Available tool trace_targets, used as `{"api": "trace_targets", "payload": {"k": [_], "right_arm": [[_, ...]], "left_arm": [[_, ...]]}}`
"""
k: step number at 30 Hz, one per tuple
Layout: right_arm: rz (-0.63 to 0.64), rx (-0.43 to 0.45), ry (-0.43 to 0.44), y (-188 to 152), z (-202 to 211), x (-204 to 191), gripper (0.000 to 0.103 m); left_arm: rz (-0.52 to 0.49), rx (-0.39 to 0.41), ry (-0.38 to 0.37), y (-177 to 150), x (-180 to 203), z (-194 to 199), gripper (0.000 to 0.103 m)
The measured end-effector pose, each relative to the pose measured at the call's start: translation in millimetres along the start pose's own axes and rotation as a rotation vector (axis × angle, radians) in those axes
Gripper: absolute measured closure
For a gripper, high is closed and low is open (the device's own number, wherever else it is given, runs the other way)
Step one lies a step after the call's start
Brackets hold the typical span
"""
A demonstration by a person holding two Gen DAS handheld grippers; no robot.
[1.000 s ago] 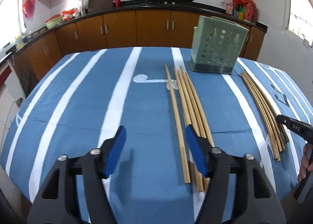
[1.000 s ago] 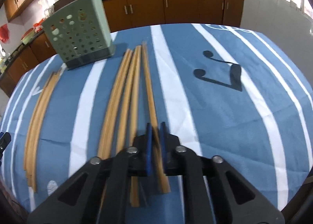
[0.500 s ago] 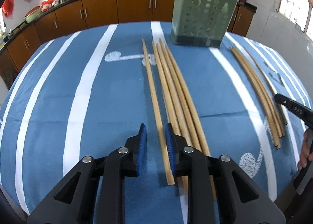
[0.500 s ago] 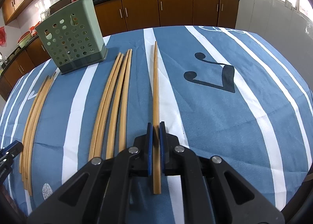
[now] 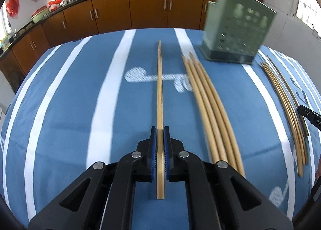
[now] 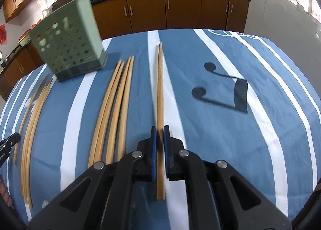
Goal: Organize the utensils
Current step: 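Lift both held chopsticks upright and carry them toward the green holder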
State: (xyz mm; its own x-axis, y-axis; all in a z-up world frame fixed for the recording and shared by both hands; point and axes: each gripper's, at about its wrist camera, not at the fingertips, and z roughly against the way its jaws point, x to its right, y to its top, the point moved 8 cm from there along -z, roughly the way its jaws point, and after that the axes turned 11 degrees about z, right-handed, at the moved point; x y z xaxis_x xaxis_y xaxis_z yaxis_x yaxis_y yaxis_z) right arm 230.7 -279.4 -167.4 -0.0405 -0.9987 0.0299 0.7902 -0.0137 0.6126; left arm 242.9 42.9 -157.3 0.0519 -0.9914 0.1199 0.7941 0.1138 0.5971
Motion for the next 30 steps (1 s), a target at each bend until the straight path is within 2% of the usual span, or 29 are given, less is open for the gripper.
{"api": "trace_targets", "payload": {"k": [9, 27, 30], "right_arm": [[-0.003, 0.035, -0.010, 10.0, -9.9, 6.6, 0.095], [0.022, 0.031, -0.007, 1.5, -2.4, 3.1, 0.095], [0.015, 0.060, 0.002, 1.4, 9.0, 4.1, 0.095]], "left_arm": [[0.023, 0.026, -0.059, 9.8, -6.8, -4.9, 0.095], [-0.001, 0.032, -0.018, -2.6, -11.3, 3.2, 0.096], [-0.012, 0.024, -0.014, -4.7, -11.0, 6.3, 0.096]]}}
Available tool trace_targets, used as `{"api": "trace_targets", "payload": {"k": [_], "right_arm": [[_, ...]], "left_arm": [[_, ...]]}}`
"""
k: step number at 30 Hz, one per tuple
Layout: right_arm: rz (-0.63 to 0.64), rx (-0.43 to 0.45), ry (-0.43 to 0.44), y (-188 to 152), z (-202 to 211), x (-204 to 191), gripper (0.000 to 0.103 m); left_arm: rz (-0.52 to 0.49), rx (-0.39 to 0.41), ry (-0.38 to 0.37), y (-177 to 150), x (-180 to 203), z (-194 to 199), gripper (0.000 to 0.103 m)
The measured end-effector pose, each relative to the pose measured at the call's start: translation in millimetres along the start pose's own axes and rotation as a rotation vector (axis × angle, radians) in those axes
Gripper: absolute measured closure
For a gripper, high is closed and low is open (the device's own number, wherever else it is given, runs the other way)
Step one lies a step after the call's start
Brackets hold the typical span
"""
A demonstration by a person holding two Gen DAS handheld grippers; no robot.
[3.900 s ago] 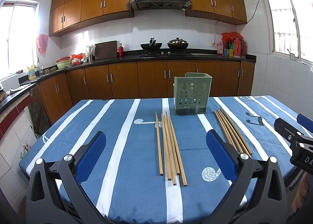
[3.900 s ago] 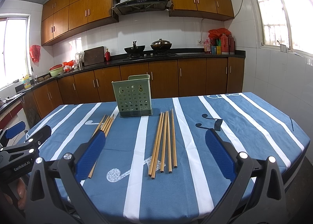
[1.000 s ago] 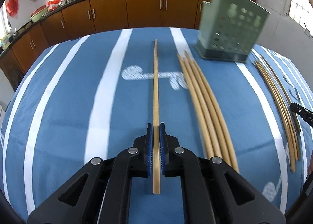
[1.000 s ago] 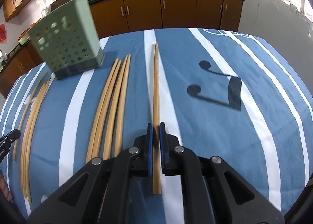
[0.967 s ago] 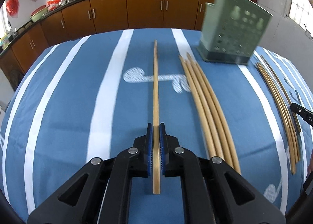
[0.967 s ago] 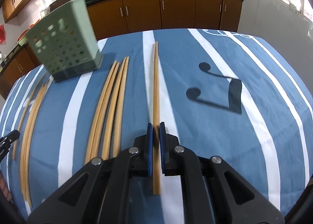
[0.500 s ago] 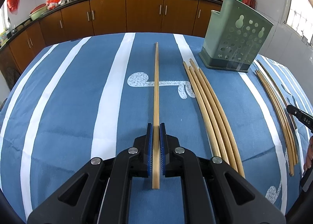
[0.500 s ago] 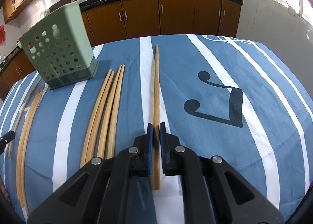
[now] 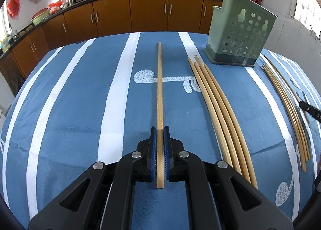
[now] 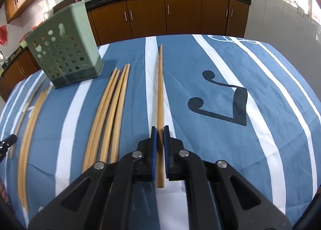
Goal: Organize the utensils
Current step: 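Lift both held chopsticks upright and carry them toward the green holder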
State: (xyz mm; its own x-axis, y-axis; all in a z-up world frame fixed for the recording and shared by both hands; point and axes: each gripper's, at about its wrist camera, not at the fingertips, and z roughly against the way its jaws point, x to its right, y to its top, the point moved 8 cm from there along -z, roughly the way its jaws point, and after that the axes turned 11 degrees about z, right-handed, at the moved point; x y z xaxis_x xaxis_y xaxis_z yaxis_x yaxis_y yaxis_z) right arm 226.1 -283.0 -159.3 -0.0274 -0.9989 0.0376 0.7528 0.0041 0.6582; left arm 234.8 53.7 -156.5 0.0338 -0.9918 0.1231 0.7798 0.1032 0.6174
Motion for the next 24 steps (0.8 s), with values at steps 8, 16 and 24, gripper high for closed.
{"api": "trace_targets", "payload": {"k": [8, 16, 24], "right_arm": [[-0.015, 0.128, -0.002, 19.7, 45.5, 8.3, 0.095], [-0.029, 0.244, -0.004, 41.8, 84.4, 12.2, 0.095], [-0.038, 0.330, -0.008, 61.7, 111.3, 15.8, 0.095]], "left_arm": [[0.032, 0.100, -0.036, 18.6, -3.2, 38.9, 0.096], [0.063, 0.226, -0.080, 46.4, 2.3, 80.5, 0.096], [0.074, 0.307, -0.100, 65.4, 5.5, 105.5, 0.096]]}}
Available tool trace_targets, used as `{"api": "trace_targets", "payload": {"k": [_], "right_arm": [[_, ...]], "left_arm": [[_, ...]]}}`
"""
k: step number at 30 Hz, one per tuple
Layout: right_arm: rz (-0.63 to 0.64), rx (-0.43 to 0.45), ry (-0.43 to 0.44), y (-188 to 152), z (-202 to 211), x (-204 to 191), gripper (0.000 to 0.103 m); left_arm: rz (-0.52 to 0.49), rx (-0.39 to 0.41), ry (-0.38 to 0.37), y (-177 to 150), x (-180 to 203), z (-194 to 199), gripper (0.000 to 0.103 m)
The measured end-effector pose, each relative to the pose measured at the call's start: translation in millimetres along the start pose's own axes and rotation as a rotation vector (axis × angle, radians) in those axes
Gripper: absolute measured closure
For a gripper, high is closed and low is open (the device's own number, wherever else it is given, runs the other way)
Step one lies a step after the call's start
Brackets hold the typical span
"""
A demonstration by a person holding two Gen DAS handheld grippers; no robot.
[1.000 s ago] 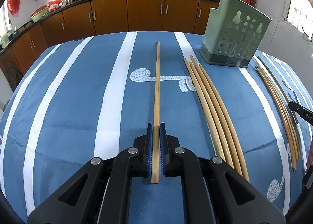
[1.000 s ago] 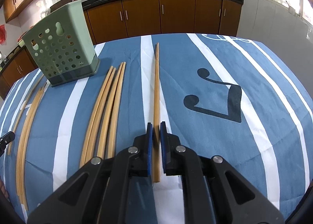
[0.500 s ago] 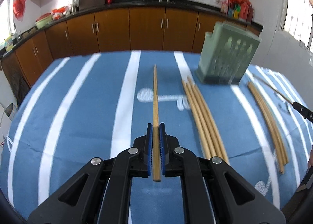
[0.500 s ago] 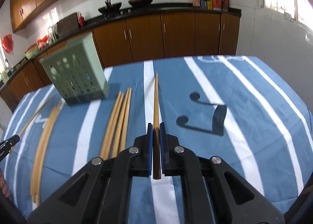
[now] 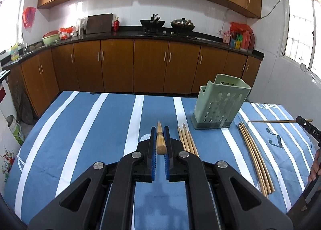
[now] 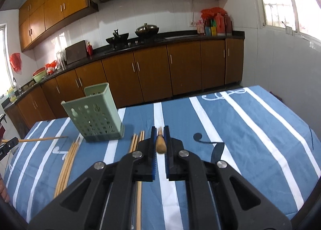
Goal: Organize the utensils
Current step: 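Lift both held chopsticks upright and carry them toward the green holder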
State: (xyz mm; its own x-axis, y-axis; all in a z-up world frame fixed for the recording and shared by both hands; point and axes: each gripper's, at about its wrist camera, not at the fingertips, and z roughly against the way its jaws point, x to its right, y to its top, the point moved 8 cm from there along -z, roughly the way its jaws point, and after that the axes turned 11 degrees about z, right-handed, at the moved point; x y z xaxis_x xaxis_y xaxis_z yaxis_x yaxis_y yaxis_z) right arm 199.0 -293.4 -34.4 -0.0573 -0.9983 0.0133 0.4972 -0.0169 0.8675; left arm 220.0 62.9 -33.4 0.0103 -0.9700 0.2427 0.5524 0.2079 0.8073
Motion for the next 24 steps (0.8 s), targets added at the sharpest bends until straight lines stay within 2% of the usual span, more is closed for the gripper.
{"api": "trace_targets", "payload": {"k": [24], "right_arm": [[0.027, 0.014, 0.034, 1.7, 1.2, -17.3, 0.095]], "left_arm": [[0.024, 0.035, -0.033, 7.1, 2.7, 12.5, 0.096]]}}
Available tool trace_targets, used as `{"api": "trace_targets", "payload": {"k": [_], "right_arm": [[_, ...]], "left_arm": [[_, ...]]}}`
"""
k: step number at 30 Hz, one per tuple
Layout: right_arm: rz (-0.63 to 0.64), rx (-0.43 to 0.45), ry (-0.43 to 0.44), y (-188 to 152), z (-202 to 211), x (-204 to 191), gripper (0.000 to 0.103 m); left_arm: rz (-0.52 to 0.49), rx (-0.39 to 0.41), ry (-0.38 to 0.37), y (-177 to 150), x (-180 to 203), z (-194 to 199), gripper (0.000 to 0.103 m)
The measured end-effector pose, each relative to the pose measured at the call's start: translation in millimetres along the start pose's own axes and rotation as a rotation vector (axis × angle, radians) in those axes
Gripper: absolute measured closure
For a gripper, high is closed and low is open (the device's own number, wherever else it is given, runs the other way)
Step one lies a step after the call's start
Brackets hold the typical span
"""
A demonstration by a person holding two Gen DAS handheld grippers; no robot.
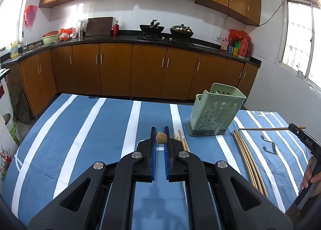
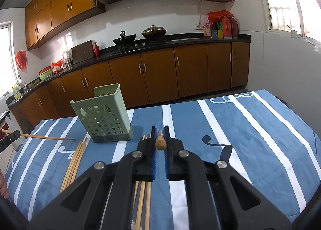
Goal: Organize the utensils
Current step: 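Lift both held chopsticks upright and carry them toward the green holder, then lower both chopsticks into the green holder and open both tools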
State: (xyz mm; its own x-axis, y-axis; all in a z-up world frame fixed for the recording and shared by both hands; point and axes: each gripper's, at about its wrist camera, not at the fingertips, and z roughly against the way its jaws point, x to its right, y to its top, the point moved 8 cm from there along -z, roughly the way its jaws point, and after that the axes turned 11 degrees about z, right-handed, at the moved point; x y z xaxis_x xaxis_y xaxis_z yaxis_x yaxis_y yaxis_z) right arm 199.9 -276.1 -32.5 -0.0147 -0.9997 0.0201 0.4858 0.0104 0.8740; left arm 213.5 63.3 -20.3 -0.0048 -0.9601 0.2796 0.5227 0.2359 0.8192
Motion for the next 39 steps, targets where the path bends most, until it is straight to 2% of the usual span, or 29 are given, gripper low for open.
{"api": "trace_targets", "payload": {"k": [19, 39], "right_arm": [[0.007, 0.014, 0.008, 6.3, 1.2, 0.1, 0.095], [0.011, 0.117, 0.037, 53.8, 16.9, -2.7, 0.095]], "left_arm": [[-0.001, 0.027, -0.016, 9.0, 6.8, 5.1, 0.096], [0.001, 0.097, -0.020, 37.3, 10.3, 16.1, 0.096]]}}
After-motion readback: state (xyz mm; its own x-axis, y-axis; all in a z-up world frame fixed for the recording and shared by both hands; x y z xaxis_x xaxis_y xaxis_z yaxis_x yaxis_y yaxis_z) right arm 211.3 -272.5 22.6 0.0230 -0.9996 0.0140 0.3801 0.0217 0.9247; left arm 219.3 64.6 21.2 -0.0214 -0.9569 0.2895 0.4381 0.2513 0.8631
